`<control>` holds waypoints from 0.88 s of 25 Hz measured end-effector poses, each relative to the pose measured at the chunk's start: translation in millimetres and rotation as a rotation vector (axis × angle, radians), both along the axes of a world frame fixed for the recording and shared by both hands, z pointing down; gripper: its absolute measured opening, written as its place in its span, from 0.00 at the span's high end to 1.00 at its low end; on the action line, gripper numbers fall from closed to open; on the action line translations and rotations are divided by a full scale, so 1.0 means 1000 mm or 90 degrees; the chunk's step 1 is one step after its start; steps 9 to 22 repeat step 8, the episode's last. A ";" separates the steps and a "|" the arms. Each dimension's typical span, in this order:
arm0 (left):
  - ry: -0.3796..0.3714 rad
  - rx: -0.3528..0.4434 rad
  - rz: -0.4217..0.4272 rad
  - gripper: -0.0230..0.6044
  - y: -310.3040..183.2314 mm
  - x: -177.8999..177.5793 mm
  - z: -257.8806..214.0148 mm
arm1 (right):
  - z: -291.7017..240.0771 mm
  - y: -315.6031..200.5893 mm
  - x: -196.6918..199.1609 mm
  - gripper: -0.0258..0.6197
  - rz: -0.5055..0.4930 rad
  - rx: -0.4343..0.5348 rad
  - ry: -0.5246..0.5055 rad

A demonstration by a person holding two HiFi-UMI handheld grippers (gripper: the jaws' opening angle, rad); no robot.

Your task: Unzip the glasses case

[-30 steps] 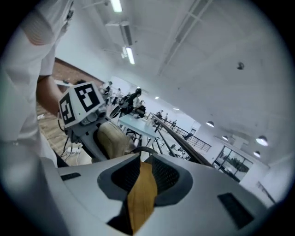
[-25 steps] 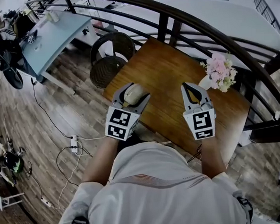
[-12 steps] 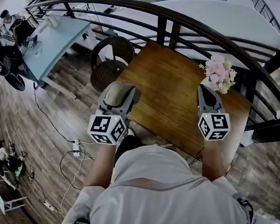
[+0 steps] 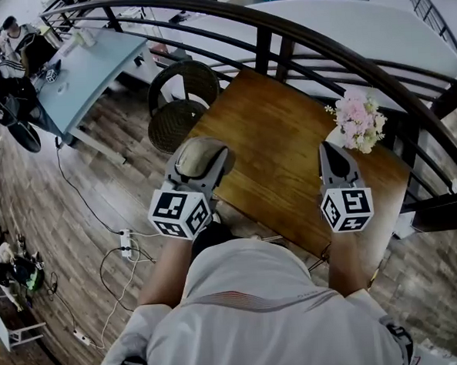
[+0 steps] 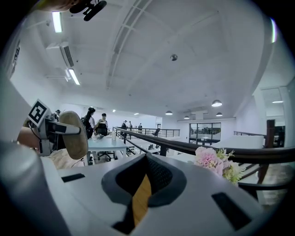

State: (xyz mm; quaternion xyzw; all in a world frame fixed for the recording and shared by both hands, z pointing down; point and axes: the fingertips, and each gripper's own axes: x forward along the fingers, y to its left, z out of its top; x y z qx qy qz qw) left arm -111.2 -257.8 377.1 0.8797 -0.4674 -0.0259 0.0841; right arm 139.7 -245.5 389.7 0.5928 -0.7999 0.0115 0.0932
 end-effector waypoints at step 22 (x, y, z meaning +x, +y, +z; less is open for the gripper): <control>-0.005 -0.008 0.005 0.51 -0.002 0.005 0.005 | 0.001 0.000 -0.004 0.88 -0.017 0.003 0.004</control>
